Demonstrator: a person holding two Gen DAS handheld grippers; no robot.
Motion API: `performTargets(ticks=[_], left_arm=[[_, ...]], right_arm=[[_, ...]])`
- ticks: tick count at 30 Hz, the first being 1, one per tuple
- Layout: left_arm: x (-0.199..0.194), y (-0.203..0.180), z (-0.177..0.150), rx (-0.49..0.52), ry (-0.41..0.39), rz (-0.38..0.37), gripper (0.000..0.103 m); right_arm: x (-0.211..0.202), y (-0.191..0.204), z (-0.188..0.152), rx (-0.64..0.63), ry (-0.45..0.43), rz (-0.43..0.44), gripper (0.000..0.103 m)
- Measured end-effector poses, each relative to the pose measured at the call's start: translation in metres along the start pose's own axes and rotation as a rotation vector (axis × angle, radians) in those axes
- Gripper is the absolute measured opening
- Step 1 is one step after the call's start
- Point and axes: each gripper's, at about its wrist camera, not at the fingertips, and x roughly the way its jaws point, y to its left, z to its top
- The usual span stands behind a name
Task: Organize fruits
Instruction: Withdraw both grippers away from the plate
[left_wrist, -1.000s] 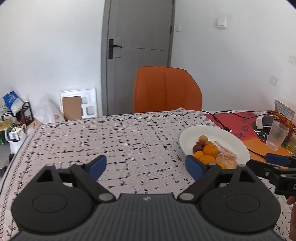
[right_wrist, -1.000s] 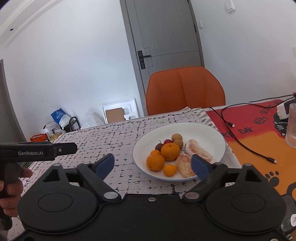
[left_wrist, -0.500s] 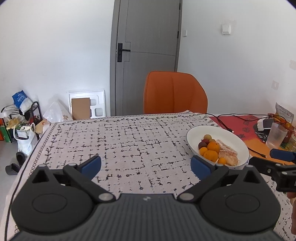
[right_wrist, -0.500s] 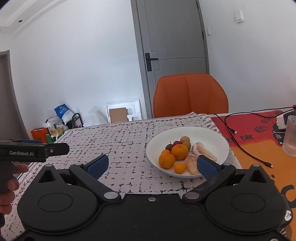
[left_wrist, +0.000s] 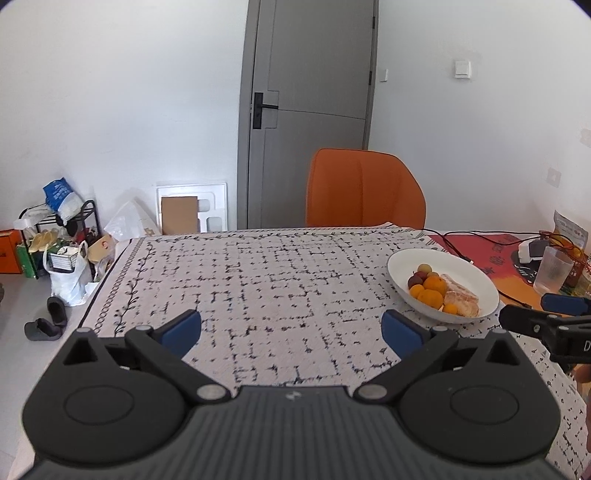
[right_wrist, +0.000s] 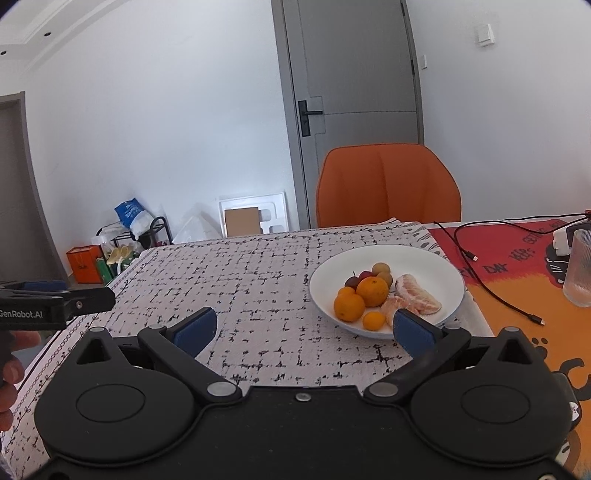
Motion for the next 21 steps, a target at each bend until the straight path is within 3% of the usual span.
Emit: performTargets(ticks=[21], left_arm=[[-0.030,0.019,-0.031,-0.008,0.031,0.066,0.103]], right_arm=[[-0.027,0.015,-0.022,0.042,0.004,-0.024,0.103]])
